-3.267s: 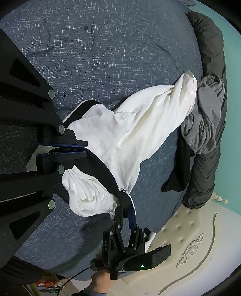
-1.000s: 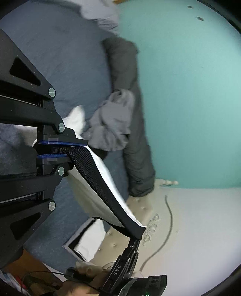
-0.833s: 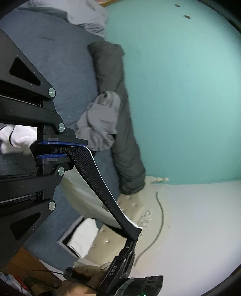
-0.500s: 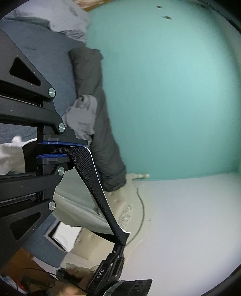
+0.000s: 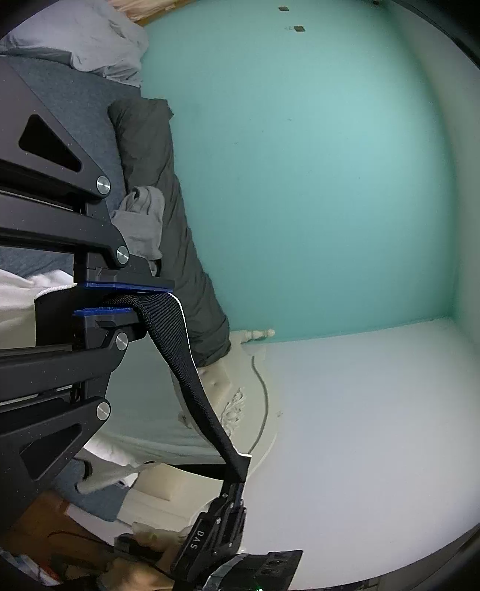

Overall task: Fold clothes
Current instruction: 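Lift the white garment off the bed with both grippers holding the black trim, then hold the garment up by its black collar with both grippers, letting it hang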

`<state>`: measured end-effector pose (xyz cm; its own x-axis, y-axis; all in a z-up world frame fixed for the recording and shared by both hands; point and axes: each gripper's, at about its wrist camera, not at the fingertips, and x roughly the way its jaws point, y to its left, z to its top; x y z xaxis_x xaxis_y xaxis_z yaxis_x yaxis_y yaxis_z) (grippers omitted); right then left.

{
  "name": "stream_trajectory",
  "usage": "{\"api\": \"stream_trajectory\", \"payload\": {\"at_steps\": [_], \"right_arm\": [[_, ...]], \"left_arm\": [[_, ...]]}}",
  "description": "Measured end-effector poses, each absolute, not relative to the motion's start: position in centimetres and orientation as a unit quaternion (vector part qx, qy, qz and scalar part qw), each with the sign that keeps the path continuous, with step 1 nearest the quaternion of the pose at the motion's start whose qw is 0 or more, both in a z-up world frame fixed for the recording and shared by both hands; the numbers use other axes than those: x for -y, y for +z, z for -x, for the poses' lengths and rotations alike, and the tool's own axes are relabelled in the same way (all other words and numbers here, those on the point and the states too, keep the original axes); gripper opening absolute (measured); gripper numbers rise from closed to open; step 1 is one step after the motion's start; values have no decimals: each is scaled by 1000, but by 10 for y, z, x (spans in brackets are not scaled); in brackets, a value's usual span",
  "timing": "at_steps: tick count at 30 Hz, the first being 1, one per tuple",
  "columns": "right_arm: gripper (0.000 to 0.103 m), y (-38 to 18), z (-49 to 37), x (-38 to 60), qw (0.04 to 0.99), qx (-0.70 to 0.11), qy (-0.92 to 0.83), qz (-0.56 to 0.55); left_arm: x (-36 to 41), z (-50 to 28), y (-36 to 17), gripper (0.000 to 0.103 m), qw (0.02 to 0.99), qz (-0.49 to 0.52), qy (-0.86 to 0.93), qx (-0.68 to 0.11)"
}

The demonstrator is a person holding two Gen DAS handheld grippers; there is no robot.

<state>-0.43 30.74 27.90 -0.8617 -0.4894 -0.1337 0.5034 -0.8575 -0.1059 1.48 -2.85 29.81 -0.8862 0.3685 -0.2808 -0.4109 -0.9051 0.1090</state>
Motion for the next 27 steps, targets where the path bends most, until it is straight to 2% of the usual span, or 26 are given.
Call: {"api": "stream_trajectory", "payload": {"at_steps": [10, 27], "right_arm": [[3, 262, -6, -315, 256, -60, -962, -70], [3, 326, -63, -318, 247, -73, -966, -7]], "left_arm": [[16, -33, 278, 7, 199, 134, 966, -98], [18, -91, 343, 7, 189, 66, 975, -98]]}}
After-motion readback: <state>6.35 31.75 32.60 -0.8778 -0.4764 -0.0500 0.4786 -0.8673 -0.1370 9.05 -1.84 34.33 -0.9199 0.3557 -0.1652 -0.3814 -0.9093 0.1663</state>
